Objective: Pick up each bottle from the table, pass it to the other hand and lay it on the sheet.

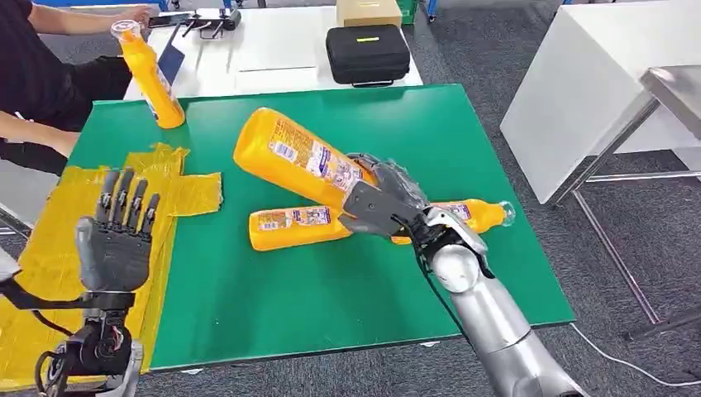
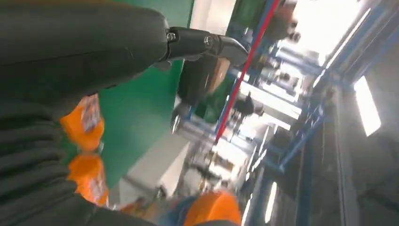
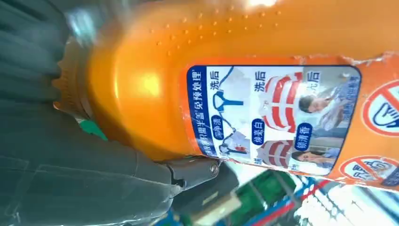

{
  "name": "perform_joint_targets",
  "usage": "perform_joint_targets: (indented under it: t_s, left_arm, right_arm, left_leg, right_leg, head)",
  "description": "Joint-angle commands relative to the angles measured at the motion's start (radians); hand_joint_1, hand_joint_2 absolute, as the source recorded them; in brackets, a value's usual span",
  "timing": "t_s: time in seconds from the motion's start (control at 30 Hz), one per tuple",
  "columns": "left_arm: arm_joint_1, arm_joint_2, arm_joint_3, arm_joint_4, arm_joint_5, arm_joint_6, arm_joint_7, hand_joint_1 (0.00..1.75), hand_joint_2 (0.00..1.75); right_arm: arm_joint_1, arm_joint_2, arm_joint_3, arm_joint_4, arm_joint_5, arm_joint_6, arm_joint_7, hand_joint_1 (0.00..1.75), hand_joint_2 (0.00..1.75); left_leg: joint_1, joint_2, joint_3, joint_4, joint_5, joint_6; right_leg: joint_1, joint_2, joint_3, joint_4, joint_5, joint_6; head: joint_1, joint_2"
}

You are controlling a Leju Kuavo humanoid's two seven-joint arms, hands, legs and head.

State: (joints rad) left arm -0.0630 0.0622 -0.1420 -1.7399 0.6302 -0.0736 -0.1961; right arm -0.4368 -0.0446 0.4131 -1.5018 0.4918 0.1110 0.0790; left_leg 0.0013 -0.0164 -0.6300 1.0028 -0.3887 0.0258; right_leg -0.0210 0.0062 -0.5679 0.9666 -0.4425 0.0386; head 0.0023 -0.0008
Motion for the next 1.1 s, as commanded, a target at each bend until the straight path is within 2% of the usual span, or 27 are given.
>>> perform_joint_targets:
  t_s: [0.03,0.07,0.17,0.3,0.37,0.4,0.43,0.6,0.77,0.83,0.9,0.93,0.97,1.03,1.07,1.1]
  left_arm:
    - [-0.065,-0.015,-0.167,0.038,0.037,0.005,0.023,0.0,1.75]
    - [-0.066,-0.016,-0.174,0.036,0.04,0.007,0.024,0.0,1.75]
    - [-0.067,-0.017,-0.18,0.036,0.041,0.012,0.025,0.0,1.75]
    - [-0.067,-0.012,-0.179,0.036,0.048,0.012,0.025,0.0,1.75]
    - [-0.077,-0.022,-0.19,0.037,0.045,0.015,0.024,0.0,1.75]
    - [-0.086,-0.028,-0.199,0.042,0.049,0.019,0.03,0.0,1.75]
    - [-0.093,-0.029,-0.206,0.046,0.049,0.024,0.032,0.0,1.75]
    - [-0.134,-0.032,-0.229,0.076,0.052,0.06,0.027,0.0,1.75]
    - [-0.149,-0.021,-0.217,0.085,0.067,0.093,0.013,0.0,1.75]
    - [-0.141,-0.026,-0.217,0.075,0.068,0.093,0.013,0.0,1.75]
    - [-0.148,-0.027,-0.225,0.08,0.066,0.097,0.014,0.0,1.75]
    - [-0.193,-0.012,-0.247,0.106,0.069,0.127,0.016,0.0,1.75]
    - [-0.23,-0.003,-0.26,0.132,0.088,0.143,0.012,0.0,1.75]
    - [-0.257,0.004,-0.266,0.154,0.096,0.152,0.014,0.0,1.75]
    - [-0.28,0.02,-0.275,0.176,0.105,0.17,0.013,0.0,1.75]
    - [-0.286,0.023,-0.274,0.182,0.108,0.172,0.012,0.0,1.75]
  right_arm:
    - [-0.196,0.117,0.065,0.342,0.018,-0.069,0.014,1.75,1.75]
    - [-0.205,0.126,0.071,0.359,0.02,-0.078,0.014,1.75,1.75]
    - [-0.215,0.136,0.079,0.378,0.021,-0.089,0.013,1.75,1.75]
    - [-0.212,0.134,0.085,0.373,0.019,-0.09,0.011,1.75,1.75]
    - [-0.227,0.172,0.102,0.412,0.013,-0.084,0.011,1.75,1.75]
    - [-0.243,0.202,0.123,0.448,0.015,-0.08,0.011,1.75,1.75]
    - [-0.256,0.223,0.145,0.475,0.019,-0.077,0.011,1.75,1.75]
    - [-0.308,0.329,0.23,0.622,0.017,-0.093,0.014,1.75,1.75]
    - [-0.327,0.394,0.328,0.675,0.011,-0.086,0.023,1.75,1.75]
    - [-0.34,0.394,0.389,0.681,-0.047,-0.086,0.042,1.75,1.75]
    - [-0.351,0.394,0.428,0.691,-0.083,-0.094,0.051,1.75,1.75]
    - [-0.373,0.394,0.491,0.704,-0.137,-0.101,0.059,1.75,1.75]
    - [-0.393,0.394,0.555,0.71,-0.199,-0.135,0.075,1.75,1.75]
    - [-0.405,0.394,0.595,0.711,-0.236,-0.142,0.077,1.75,1.75]
    - [-0.412,0.394,0.636,0.704,-0.259,-0.139,0.081,1.75,1.75]
    - [-0.41,0.394,0.646,0.697,-0.266,-0.144,0.085,1.75,1.75]
  left_leg:
    - [0.0,0.003,0.005,0.0,-0.002,-0.002]
    - [0.0,0.002,0.001,0.0,0.0,-0.001]
    - [0.0,0.005,0.005,0.0,-0.002,-0.002]
    - [0.0,0.002,0.004,0.0,-0.002,-0.001]
    - [0.0,0.001,0.002,0.0,-0.001,-0.001]
    - [0.001,0.003,0.007,0.001,-0.004,-0.002]
    - [0.0,0.003,0.002,0.0,-0.001,-0.001]
    - [0.0,0.004,0.003,0.0,-0.002,-0.002]
    - [0.001,0.004,0.003,0.0,-0.002,-0.002]
    - [0.001,0.003,0.001,-0.001,-0.001,-0.001]
    - [0.002,0.003,0.006,0.0,-0.003,-0.002]
    - [0.001,0.002,0.001,0.0,-0.001,-0.001]
    - [0.002,0.003,0.004,0.0,-0.002,-0.002]
    - [0.001,0.0,-0.001,0.0,0.0,-0.001]
    - [0.002,0.001,0.004,0.001,-0.003,-0.003]
    - [0.001,-0.001,-0.001,0.0,0.0,-0.002]
  right_leg:
    - [0.001,0.001,0.004,0.0,-0.001,-0.003]
    - [0.0,0.001,0.001,0.0,0.0,-0.001]
    - [0.001,0.003,0.004,0.0,-0.001,-0.003]
    - [0.001,0.0,0.004,0.0,-0.002,-0.002]
    - [0.0,0.0,0.002,0.0,-0.001,-0.001]
    - [0.001,0.001,0.007,0.0,-0.003,-0.003]
    - [0.0,0.002,0.002,0.001,-0.001,-0.002]
    - [0.0,0.003,0.001,0.001,-0.001,-0.003]
    - [0.001,0.003,0.002,0.001,-0.002,-0.003]
    - [0.001,0.001,0.0,0.001,-0.001,-0.002]
    - [0.002,0.001,0.005,0.001,-0.003,-0.003]
    - [0.001,0.001,0.0,0.001,-0.001,-0.002]
    - [0.002,0.001,0.003,0.001,-0.002,-0.003]
    - [0.001,-0.001,-0.002,0.002,-0.001,-0.002]
    - [0.002,-0.002,0.004,0.003,-0.004,-0.004]
    - [0.001,-0.002,-0.001,0.002,-0.002,-0.003]
  head:
    - [0.0,0.0]
    - [0.0,0.0]
    - [0.0,0.0]
    - [0.0,0.0]
    - [0.0,0.0]
    - [0.0,0.0]
    - [0.001,0.0]
    - [0.0,0.0]
    - [0.001,0.0]
    - [0.0,0.0]
    - [0.0,0.0]
    - [0.001,0.0]
    - [0.0,0.0]
    - [0.0,0.0]
    - [0.001,0.0]
    - [0.001,0.0]
